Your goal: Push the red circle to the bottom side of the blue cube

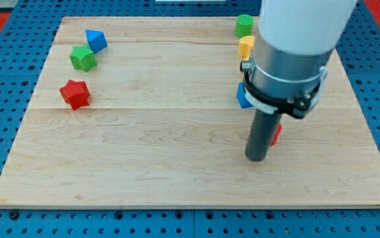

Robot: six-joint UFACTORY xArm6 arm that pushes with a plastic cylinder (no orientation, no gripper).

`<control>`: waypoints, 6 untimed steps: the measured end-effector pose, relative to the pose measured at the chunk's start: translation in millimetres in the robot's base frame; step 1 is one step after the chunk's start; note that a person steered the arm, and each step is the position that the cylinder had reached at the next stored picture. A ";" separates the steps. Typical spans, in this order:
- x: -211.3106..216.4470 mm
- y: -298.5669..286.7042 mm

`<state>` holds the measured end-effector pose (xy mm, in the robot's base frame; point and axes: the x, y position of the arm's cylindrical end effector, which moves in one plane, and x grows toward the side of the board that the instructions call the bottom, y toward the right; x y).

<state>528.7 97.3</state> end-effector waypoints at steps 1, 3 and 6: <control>-27.4 -7.4; -21.0 -18.2; -23.4 54.7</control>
